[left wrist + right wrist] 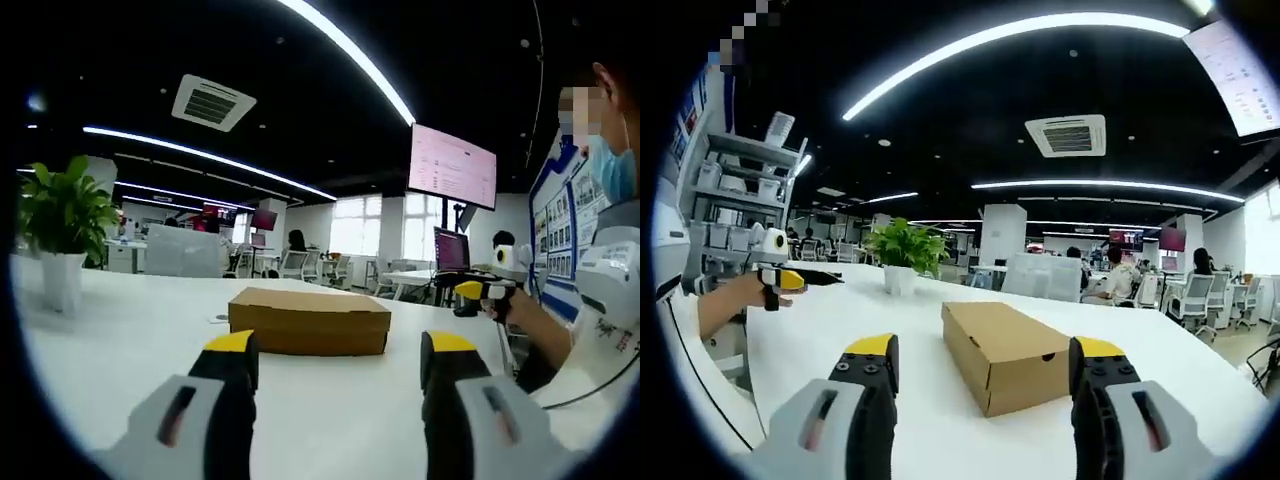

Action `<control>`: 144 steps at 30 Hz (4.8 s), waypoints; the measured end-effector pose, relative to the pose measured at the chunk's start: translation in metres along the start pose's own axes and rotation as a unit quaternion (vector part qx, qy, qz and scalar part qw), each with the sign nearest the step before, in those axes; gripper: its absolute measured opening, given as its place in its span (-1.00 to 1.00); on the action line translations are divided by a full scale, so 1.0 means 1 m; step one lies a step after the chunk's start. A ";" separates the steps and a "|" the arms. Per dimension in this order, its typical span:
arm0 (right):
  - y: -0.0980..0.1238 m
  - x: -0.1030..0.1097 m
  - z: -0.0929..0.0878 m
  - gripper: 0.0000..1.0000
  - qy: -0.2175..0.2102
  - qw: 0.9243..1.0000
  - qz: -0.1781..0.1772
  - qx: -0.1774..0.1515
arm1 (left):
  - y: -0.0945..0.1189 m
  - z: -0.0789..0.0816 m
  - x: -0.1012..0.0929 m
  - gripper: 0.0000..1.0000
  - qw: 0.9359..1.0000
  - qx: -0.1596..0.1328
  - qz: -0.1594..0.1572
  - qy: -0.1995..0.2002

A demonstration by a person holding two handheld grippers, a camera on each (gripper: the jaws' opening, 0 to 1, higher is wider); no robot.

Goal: Operate the shoe box by opening the lid, removing the specified soft item, and placing it in the target area until the item is outside and the box remains undamaged.

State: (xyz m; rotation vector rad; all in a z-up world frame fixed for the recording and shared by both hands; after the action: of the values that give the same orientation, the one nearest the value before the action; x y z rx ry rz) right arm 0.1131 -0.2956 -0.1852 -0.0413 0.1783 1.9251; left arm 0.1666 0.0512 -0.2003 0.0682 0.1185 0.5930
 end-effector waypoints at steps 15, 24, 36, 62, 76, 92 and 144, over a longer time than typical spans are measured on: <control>-0.006 -0.005 -0.008 0.40 0.011 1.000 -0.015 0.015 | -0.020 0.002 0.016 0.46 0.999 0.036 0.004 -0.031; -0.013 0.012 0.002 0.57 0.039 0.999 0.000 -0.003 | -0.022 0.007 0.030 0.45 0.999 0.031 0.000 -0.013; -0.023 0.018 0.006 0.64 0.031 0.999 0.007 0.008 | -0.027 0.021 0.043 0.50 0.997 0.068 0.002 -0.040; -0.040 0.005 0.007 0.68 0.048 0.997 0.017 0.052 | -0.074 0.038 0.059 0.52 0.995 0.073 -0.038 -0.051; -0.048 0.011 0.015 0.62 0.076 0.994 0.032 0.075 | -0.082 0.048 0.076 0.56 0.994 0.066 -0.091 -0.015; -0.047 -0.007 0.015 0.67 -0.018 0.999 -0.003 0.038 | -0.107 0.058 0.085 0.54 0.991 0.084 -0.085 -0.056; -0.089 0.001 -0.024 0.73 -0.032 0.995 -0.051 0.079 | -0.162 0.036 0.139 0.65 0.989 0.101 -0.081 -0.065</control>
State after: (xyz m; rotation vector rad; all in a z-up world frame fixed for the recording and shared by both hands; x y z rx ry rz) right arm 0.1946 -0.2679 -0.2188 0.1157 0.2804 1.8020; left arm 0.3756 -0.0058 -0.1935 0.2905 0.0561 0.4114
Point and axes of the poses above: the point that each gripper's makers call its tool centre point, and the gripper's own axes: y roughly backward along the fingers, x roughly to its left, z roughly out of its top, the point moved 4 cm from there along y, roughly backward along the fingers, and after that the axes turned 9 degrees about x, right-handed, at the moved point
